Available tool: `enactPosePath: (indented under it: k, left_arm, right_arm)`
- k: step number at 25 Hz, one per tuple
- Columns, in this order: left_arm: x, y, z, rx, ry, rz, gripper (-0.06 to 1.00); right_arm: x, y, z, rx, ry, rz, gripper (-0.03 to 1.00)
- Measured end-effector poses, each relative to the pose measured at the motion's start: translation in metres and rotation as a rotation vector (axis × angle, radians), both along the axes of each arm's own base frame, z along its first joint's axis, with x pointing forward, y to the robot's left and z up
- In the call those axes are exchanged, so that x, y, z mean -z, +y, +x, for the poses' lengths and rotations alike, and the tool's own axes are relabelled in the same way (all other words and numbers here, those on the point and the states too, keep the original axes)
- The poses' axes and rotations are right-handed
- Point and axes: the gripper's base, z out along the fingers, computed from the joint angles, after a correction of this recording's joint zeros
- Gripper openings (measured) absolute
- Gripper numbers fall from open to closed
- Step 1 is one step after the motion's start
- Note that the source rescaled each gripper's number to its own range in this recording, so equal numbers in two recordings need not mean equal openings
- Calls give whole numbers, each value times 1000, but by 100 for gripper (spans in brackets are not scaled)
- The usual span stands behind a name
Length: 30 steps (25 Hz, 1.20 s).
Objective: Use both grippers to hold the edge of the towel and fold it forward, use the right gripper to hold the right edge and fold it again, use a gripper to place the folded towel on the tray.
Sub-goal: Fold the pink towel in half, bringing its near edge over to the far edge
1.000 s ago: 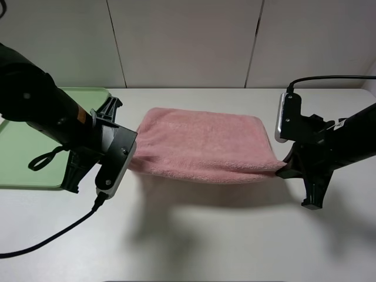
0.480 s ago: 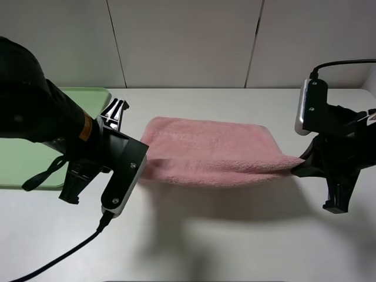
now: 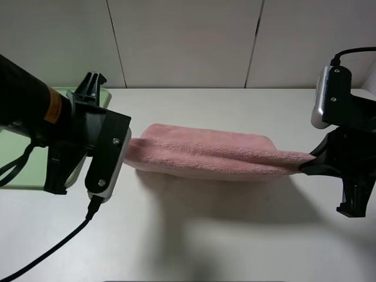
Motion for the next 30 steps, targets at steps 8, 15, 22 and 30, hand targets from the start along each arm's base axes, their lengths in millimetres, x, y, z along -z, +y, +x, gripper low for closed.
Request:
enactPosePath:
  k: [8, 15, 22, 30]
  left_arm:
    - [-5, 6, -5, -32, 12, 11, 0]
    - [-5, 6, -6, -36, 18, 12, 0]
    - [1, 4, -5, -50, 48, 20, 0]
    - [16, -4, 12, -88, 96, 62, 0]
  right_arm:
    - [-4, 0, -8, 4, 30, 21, 0]
    - [-4, 0, -10, 6, 41, 24, 0]
    - [-5, 0, -7, 54, 23, 47, 0]
    - [6, 4, 13, 82, 83, 35, 0]
